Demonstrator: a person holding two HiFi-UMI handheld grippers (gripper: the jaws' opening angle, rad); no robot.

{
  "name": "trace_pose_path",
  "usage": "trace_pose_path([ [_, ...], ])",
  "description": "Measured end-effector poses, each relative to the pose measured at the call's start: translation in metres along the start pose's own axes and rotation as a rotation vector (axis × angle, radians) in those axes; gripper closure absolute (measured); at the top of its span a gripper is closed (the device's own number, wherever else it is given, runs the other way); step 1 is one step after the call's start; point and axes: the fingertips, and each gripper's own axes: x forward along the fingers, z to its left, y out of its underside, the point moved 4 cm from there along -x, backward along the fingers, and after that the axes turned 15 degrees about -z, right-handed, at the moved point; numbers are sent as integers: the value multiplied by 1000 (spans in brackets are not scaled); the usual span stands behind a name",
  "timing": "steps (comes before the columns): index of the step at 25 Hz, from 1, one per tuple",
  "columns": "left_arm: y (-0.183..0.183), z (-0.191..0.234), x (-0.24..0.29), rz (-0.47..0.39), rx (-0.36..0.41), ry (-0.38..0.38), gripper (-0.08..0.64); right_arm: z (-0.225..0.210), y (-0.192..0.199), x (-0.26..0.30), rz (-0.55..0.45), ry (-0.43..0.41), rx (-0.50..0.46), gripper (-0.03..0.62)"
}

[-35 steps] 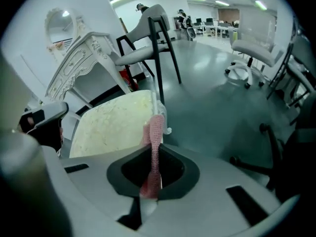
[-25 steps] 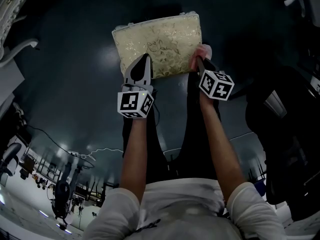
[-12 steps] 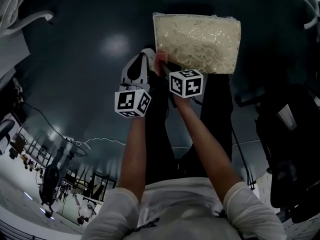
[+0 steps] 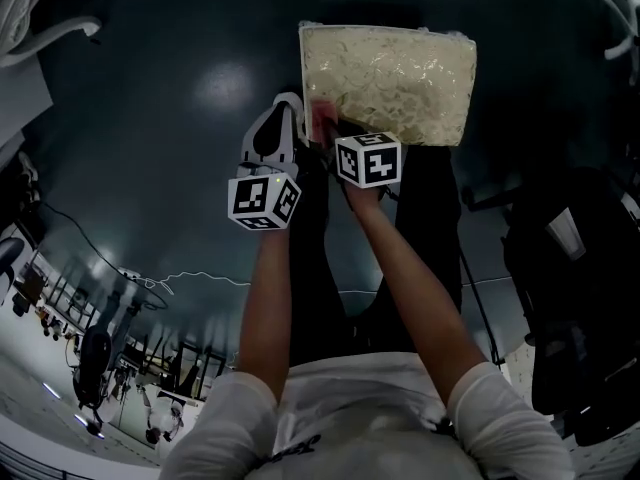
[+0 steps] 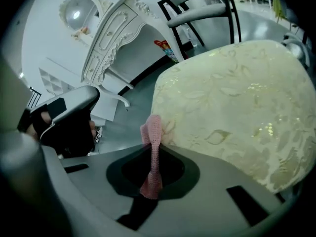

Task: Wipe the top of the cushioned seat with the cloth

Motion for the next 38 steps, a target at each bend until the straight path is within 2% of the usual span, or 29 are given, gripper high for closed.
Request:
trace_pose_path([
  [13,32,-110,48,37,-10,133,546,-130,-24,-105,-130,167,106,569],
  [22,50,-177,73,36,-32,196,546,-231,-30,-186,-209,374,151,569],
  [25,50,-190,78,33,-29,220,546,-256,-23,-189,-200,365,210,569],
  [28,48,-191,78,35,-16,226,546,-262,-21,-182,-177,337,216,569],
  [33,40,-174,73,30,-5,202,546,-256,-26,-187,-193,354,215,569],
  [35,35,-162,68,28,0,191,546,-238,-33,-191,-229,346,200,569],
  [38,27,-135,57,24,9,160,546,-191,-39,-178,-261,254,186,569],
])
